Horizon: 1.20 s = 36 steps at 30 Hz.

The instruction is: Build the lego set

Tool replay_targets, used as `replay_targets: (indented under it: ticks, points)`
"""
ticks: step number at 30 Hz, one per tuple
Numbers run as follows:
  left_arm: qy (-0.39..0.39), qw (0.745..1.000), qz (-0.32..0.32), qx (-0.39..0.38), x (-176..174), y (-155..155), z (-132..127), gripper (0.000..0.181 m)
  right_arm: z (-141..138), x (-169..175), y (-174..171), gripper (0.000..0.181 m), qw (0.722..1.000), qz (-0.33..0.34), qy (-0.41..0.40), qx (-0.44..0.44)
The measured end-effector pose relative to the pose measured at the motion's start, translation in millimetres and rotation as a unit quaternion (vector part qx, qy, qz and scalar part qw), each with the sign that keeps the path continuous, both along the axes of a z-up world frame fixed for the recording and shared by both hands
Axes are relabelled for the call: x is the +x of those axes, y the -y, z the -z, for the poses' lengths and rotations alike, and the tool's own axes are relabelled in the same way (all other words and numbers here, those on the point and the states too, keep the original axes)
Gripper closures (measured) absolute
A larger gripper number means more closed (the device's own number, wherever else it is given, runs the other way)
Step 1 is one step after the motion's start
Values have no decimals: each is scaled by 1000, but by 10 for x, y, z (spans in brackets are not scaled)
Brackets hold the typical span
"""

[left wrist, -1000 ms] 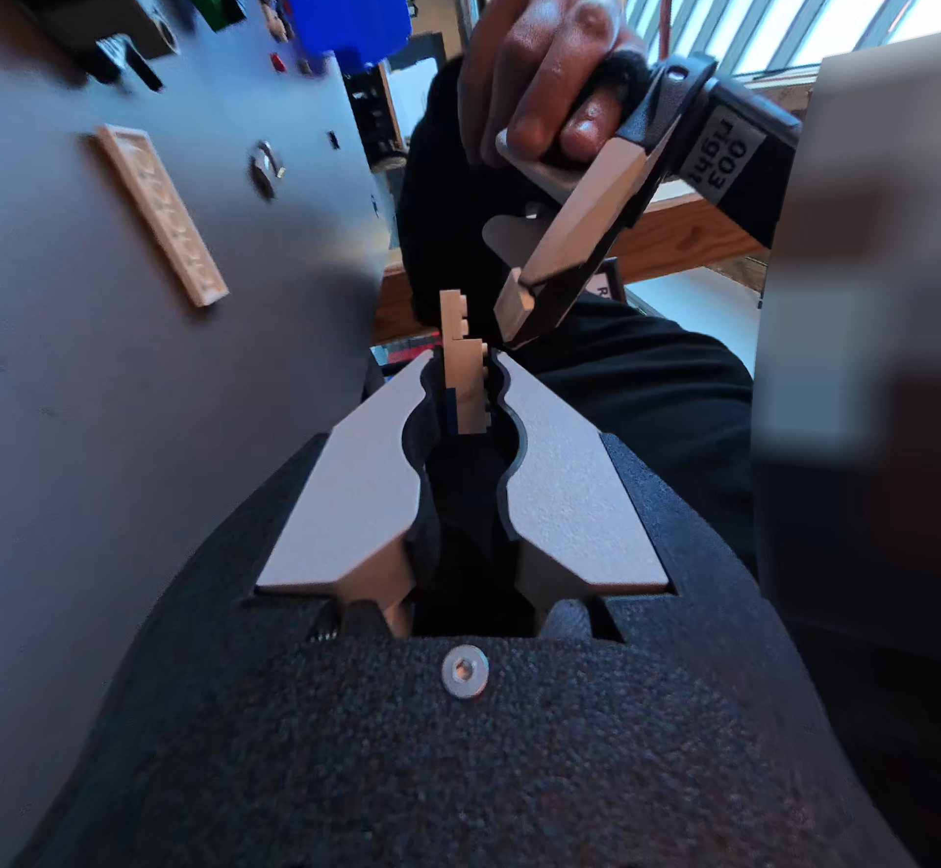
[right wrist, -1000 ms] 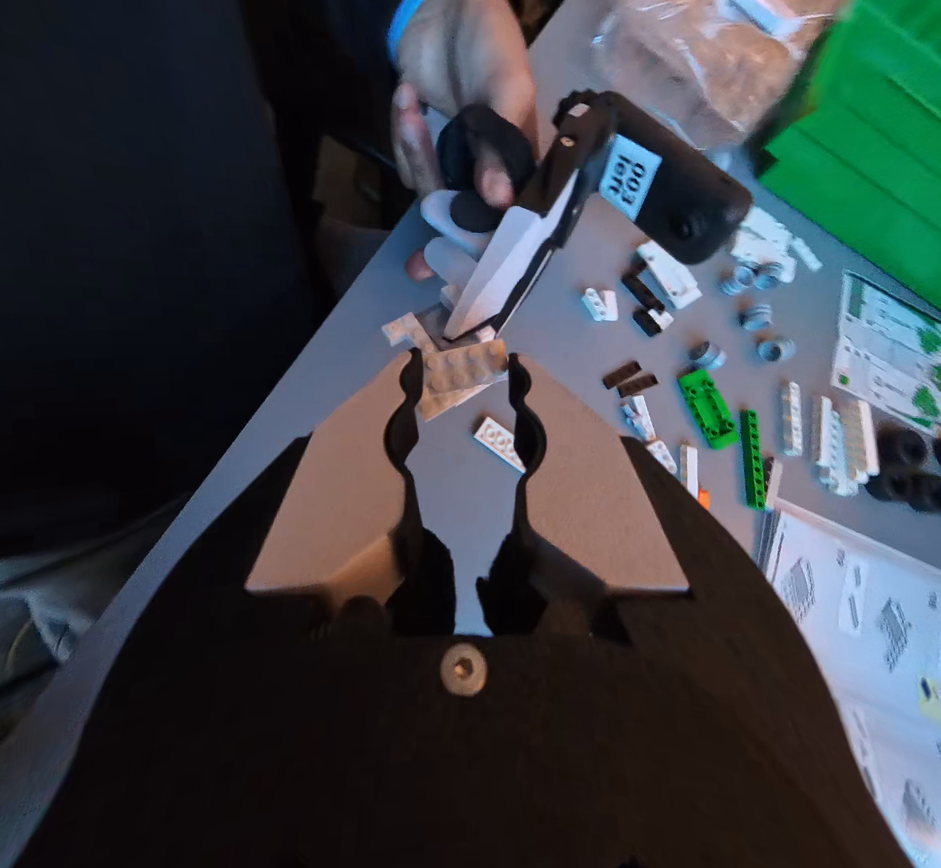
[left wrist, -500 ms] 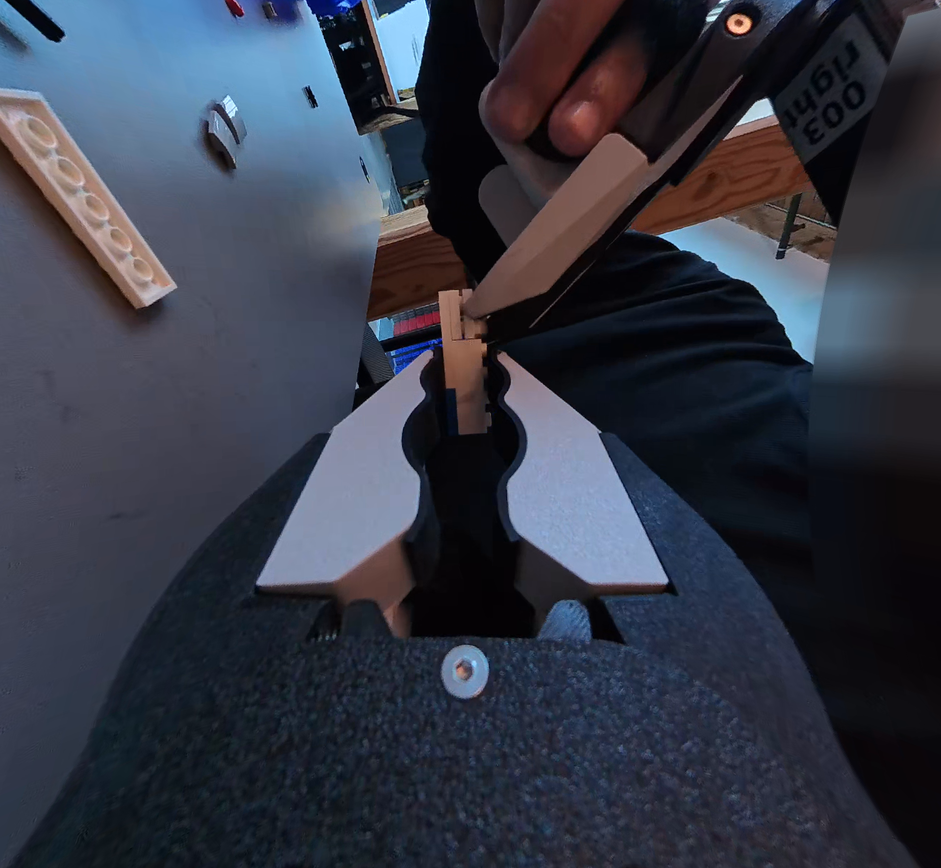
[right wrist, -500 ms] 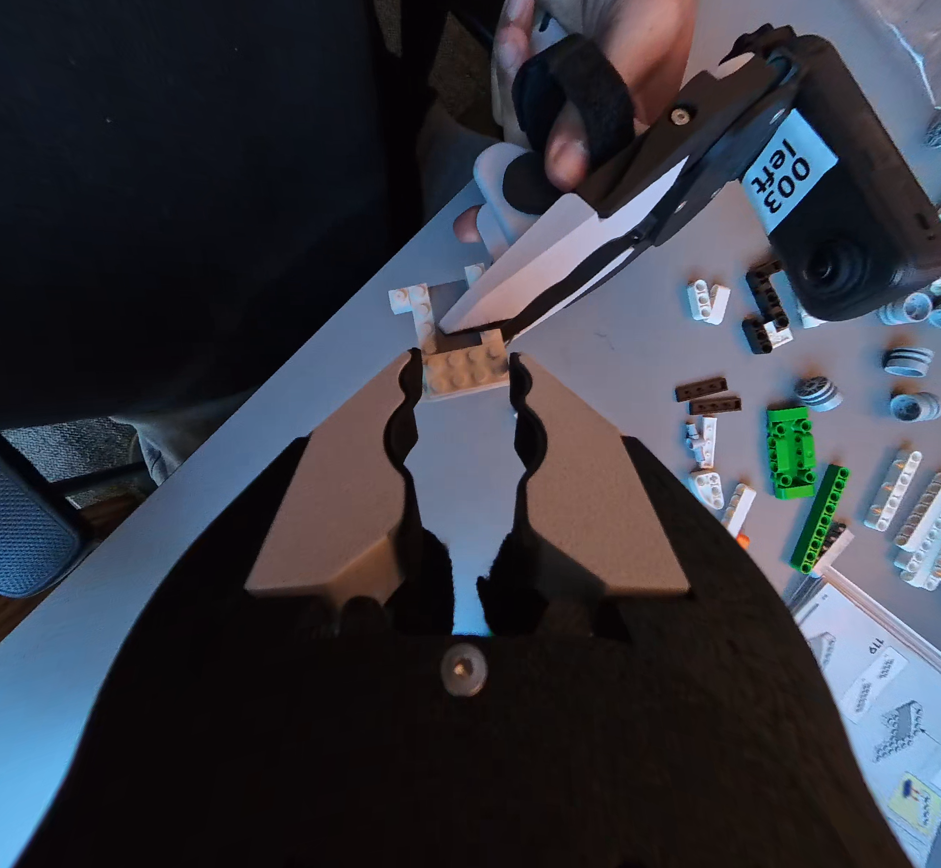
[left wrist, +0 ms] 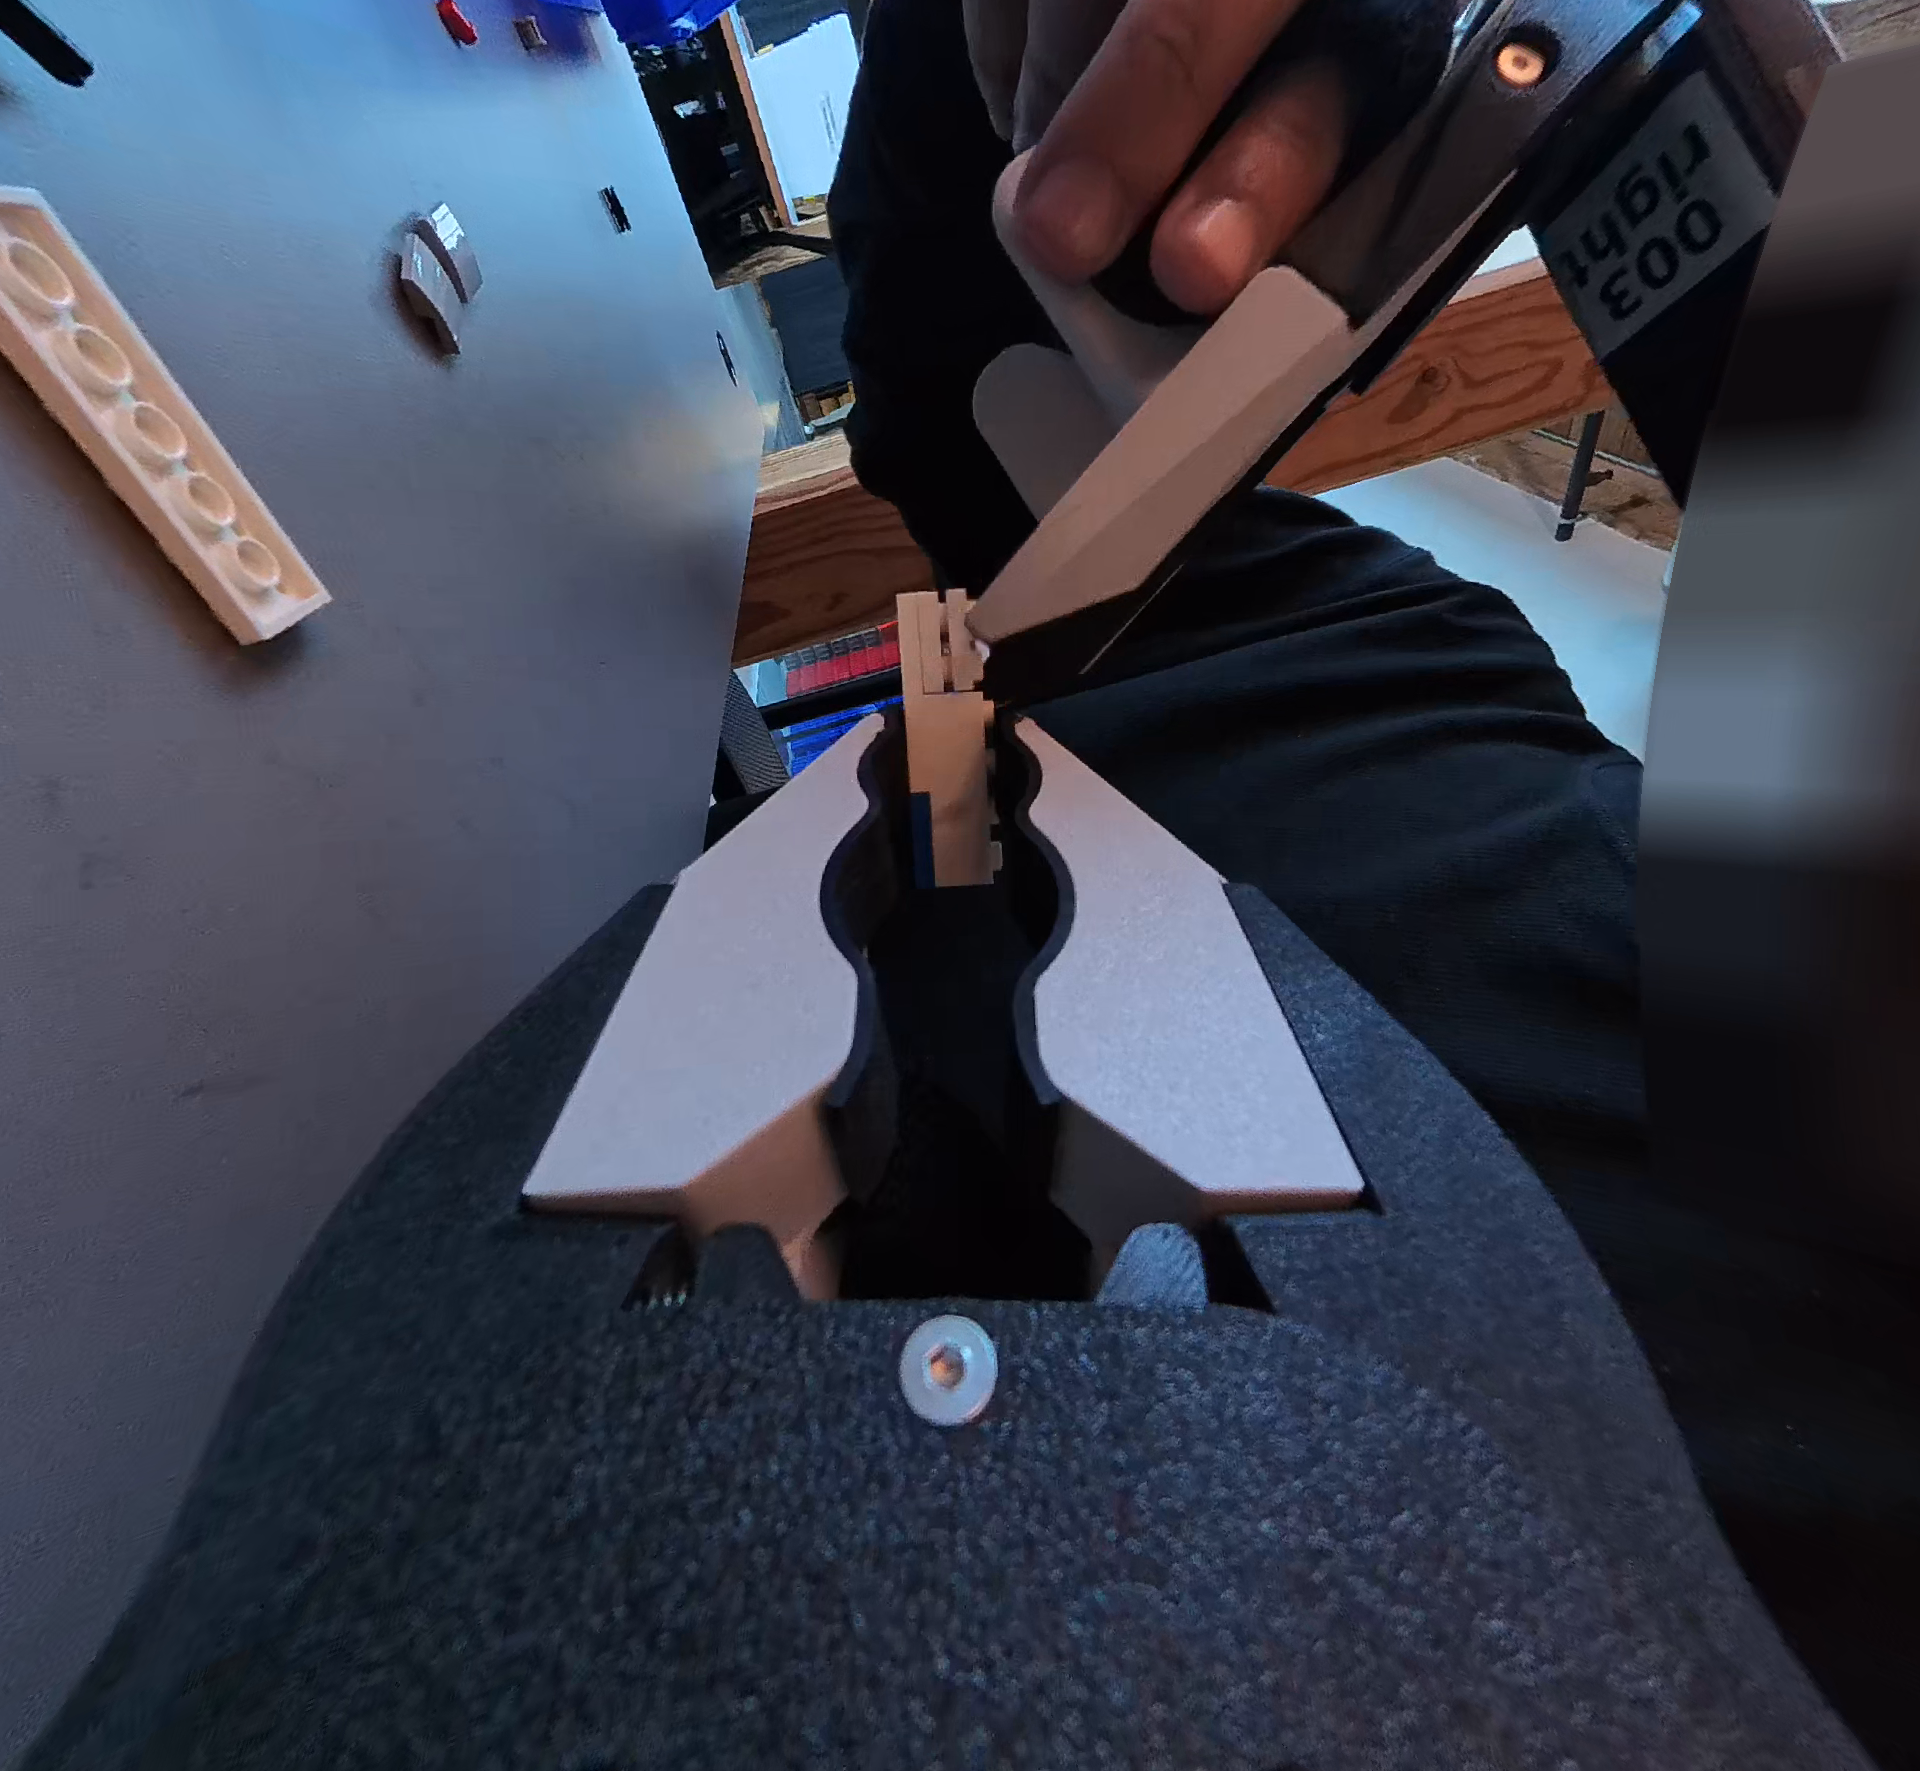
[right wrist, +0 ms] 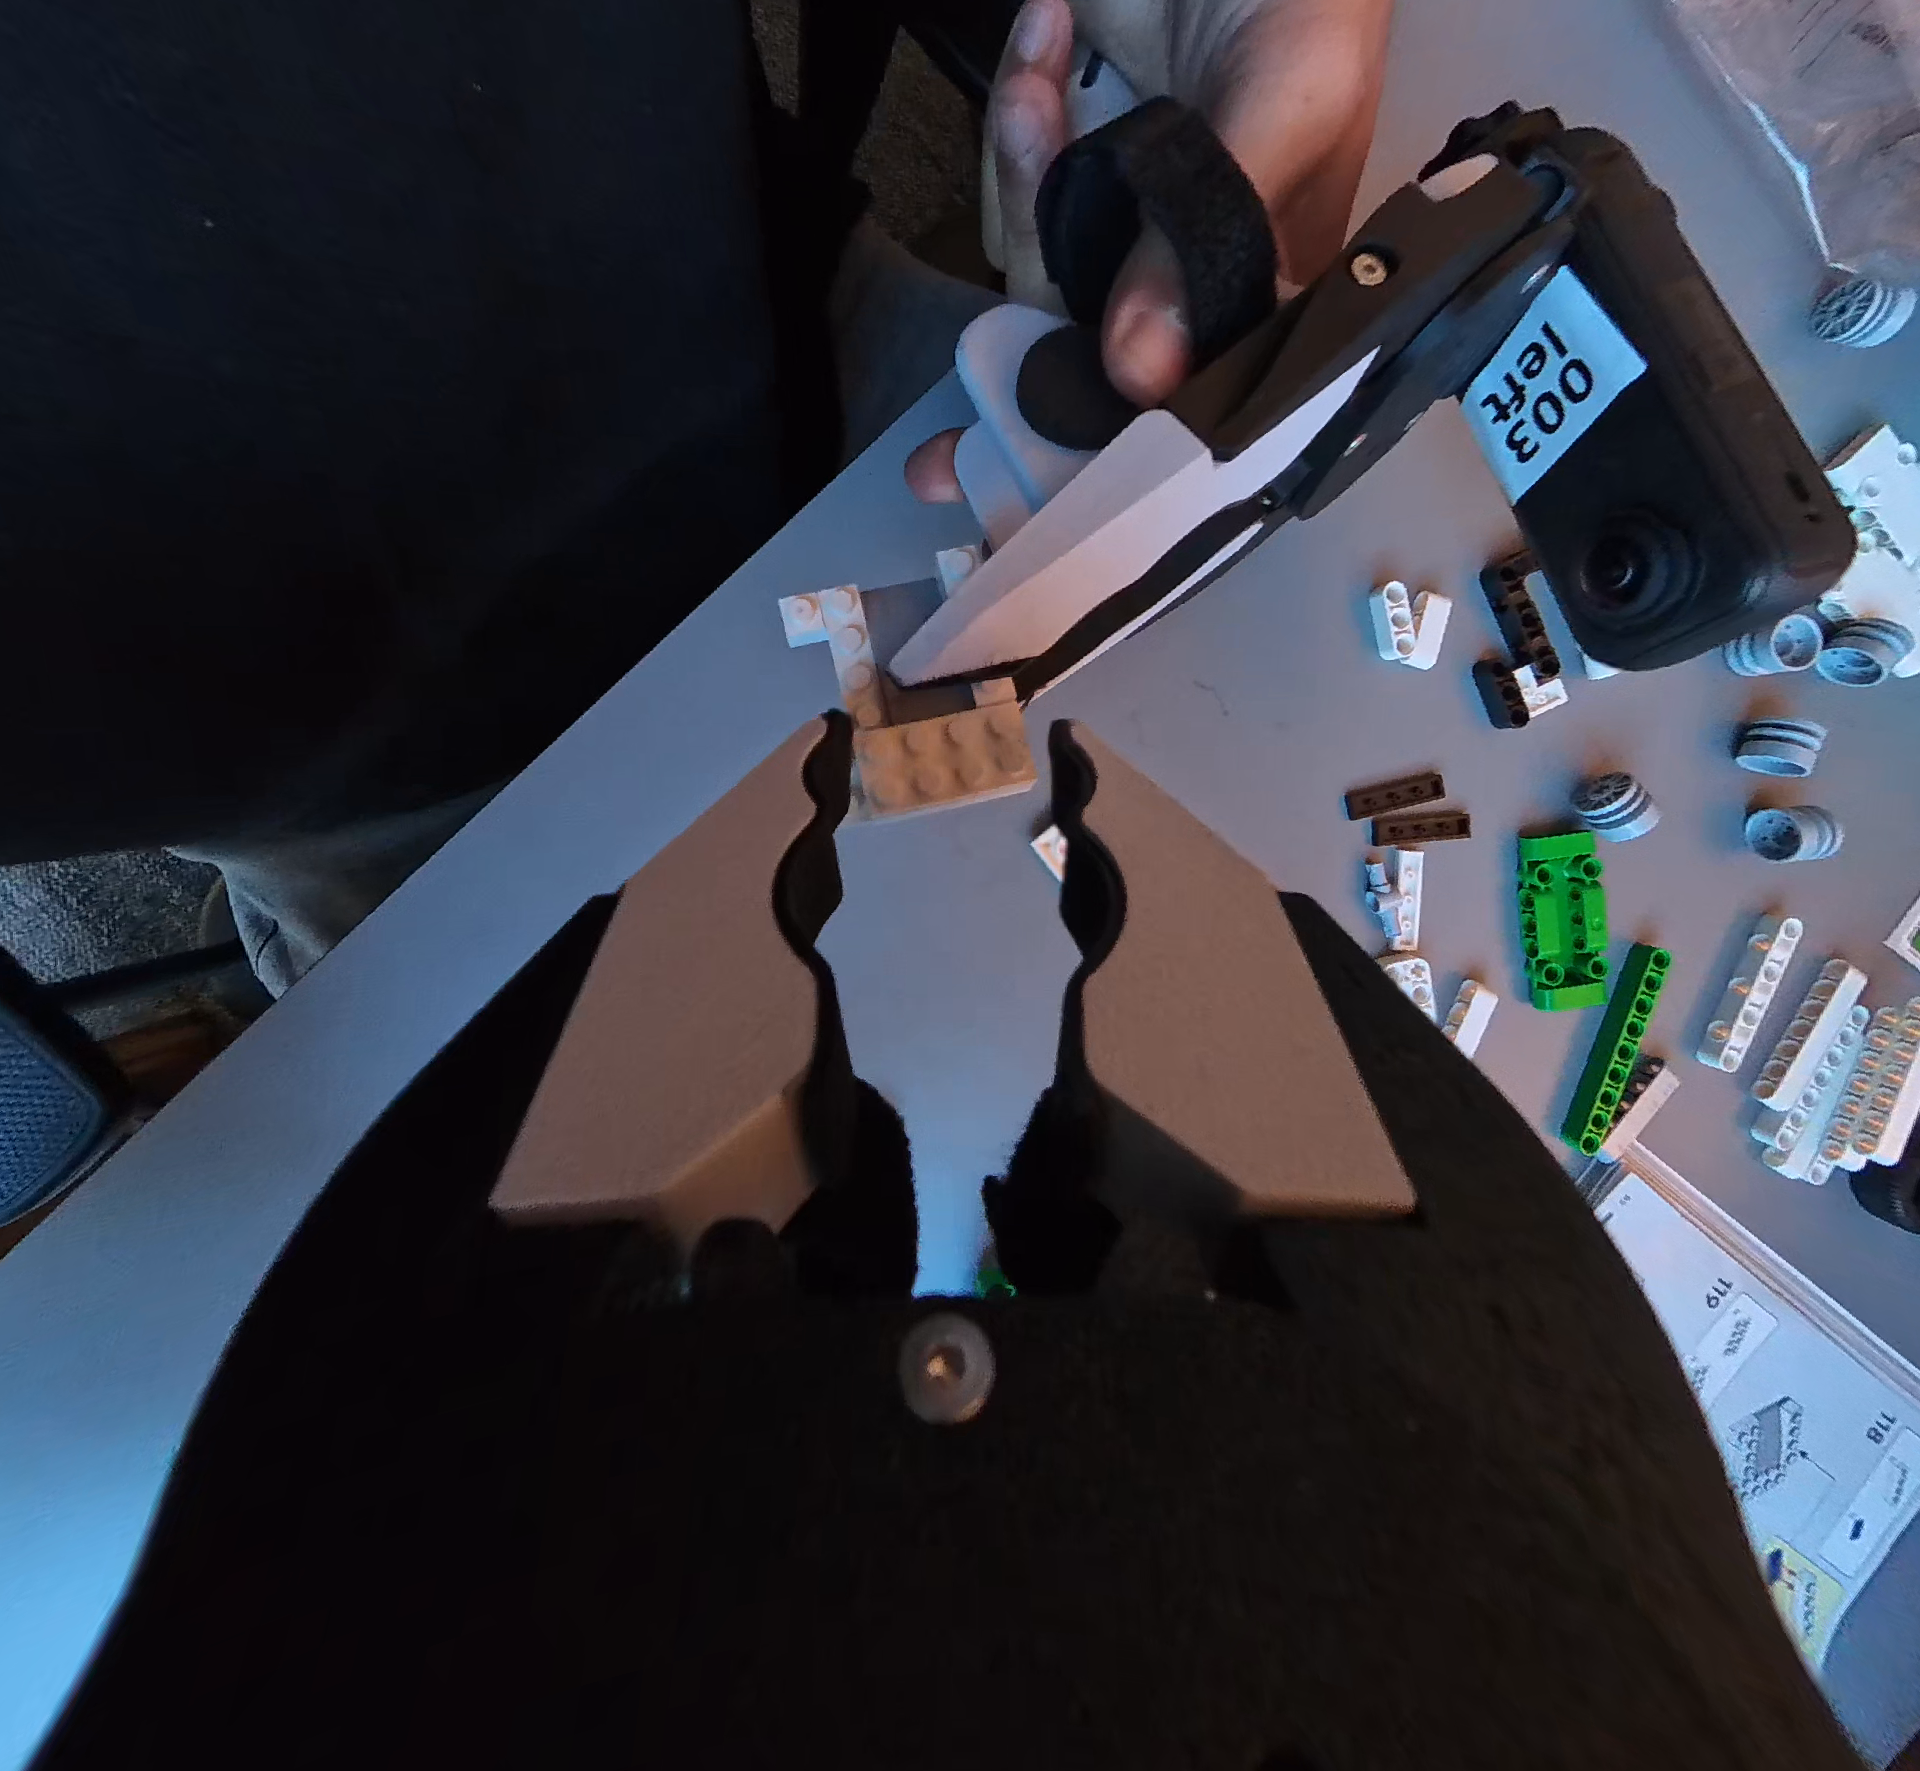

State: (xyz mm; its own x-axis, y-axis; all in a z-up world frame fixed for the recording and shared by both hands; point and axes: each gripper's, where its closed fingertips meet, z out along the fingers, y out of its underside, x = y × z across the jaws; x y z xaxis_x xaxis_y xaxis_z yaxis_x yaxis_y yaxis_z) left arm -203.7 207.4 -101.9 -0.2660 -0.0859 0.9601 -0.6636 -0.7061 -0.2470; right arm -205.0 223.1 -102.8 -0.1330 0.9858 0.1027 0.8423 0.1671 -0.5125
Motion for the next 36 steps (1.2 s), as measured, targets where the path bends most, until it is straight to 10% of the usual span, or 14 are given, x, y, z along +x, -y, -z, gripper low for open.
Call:
replay_targets:
  ticks: [9,25,36]
  points:
    - [4,999,-29,25,18,-80,-4,167,-425,104,-188,142,965,162,-185,-95]
    - [15,992,-90,92,94,-327,9,168,-366,688,-529,150,654,501,-505,-258]
    - [16,992,-102,71,117,-390,29,168,-94,374,-514,151,679,504,-447,-292]
